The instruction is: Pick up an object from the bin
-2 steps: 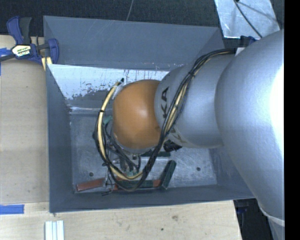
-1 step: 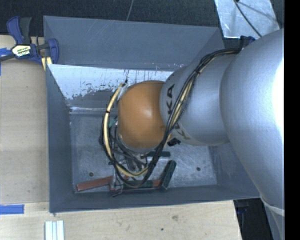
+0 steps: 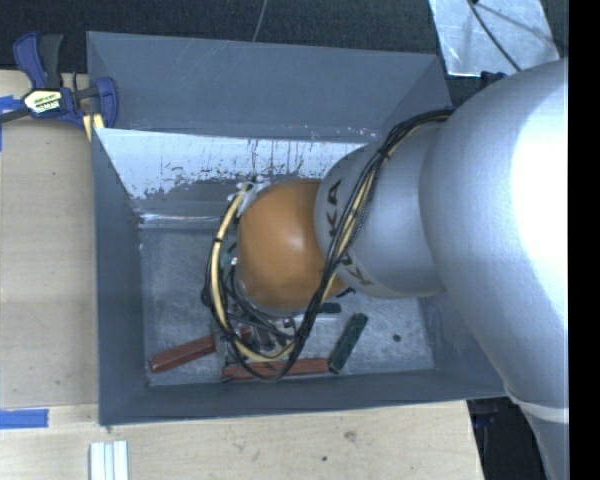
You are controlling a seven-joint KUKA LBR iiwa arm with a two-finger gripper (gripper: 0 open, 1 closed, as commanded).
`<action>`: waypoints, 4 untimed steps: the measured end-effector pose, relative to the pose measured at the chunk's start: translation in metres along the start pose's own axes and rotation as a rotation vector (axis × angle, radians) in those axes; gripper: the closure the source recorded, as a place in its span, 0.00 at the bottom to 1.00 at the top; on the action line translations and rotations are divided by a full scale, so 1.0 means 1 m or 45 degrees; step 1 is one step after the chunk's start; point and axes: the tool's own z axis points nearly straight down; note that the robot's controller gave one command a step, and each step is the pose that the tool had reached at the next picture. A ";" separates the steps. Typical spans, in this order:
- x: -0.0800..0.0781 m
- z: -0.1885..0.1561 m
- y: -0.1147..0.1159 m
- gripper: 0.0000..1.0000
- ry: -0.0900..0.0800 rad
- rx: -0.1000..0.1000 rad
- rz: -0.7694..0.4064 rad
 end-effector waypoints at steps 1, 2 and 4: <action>0.000 0.000 0.000 1.00 0.000 0.000 0.000; -0.013 -0.033 0.018 1.00 0.012 0.004 0.100; -0.005 -0.066 -0.057 0.00 0.005 0.003 0.074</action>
Offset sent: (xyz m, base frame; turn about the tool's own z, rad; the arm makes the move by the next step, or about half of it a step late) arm 0.0265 0.0570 0.0915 0.1974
